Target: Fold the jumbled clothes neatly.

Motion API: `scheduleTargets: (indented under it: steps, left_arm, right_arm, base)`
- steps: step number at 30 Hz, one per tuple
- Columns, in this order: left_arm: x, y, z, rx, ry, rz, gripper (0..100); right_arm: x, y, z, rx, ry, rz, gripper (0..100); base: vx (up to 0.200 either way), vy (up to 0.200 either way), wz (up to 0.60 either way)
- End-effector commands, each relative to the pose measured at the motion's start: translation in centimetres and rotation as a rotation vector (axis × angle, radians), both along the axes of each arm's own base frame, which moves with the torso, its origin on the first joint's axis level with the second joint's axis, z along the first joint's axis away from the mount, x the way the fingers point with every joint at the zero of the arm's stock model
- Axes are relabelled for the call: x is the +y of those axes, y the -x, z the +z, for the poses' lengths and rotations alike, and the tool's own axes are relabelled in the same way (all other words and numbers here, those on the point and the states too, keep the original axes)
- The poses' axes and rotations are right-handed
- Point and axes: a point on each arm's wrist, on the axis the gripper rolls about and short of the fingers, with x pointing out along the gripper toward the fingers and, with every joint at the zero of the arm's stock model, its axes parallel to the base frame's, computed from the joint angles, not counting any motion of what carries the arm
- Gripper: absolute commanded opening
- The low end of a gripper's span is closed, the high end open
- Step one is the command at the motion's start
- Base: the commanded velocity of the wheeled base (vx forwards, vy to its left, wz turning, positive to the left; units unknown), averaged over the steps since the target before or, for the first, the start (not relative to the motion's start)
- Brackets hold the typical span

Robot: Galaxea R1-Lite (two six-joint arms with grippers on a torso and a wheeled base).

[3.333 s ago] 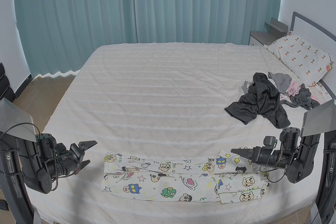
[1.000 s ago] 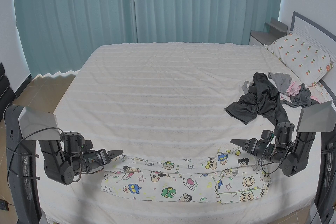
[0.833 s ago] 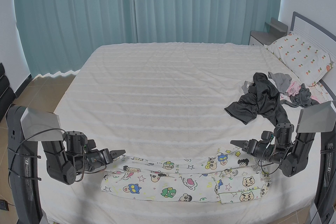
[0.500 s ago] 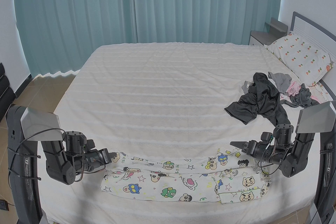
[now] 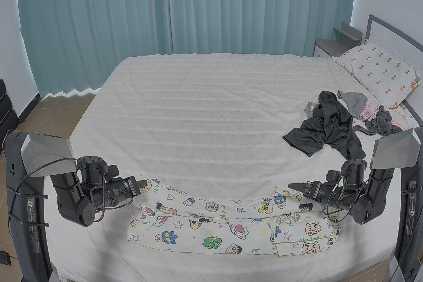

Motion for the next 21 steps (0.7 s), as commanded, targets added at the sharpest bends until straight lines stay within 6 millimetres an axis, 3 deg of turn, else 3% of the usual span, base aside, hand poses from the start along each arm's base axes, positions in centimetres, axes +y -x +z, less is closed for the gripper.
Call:
scheduleTargets:
  steps: [1, 15, 21]
  left_arm:
    - [0.0, -0.5, 0.6, -0.031, 0.003, 0.0, 0]
    - [-0.4, -2.7, 2.7, -0.194, 0.014, -0.005, 0]
    - [-0.6, -2.8, 1.9, -0.242, 0.01, -0.016, 0]
  right_arm:
    - [0.2, -0.1, -0.1, 0.002, 0.005, 0.008, 100]
    - [0.2, -0.4, -0.6, 0.056, 0.026, 0.019, 100]
    - [0.2, -0.4, -0.6, 0.055, 0.027, 0.02, 100]
  base:
    - [0.0, 0.0, 0.0]
    - [0.0, 0.0, 0.0]
    - [0.0, 0.0, 0.0]
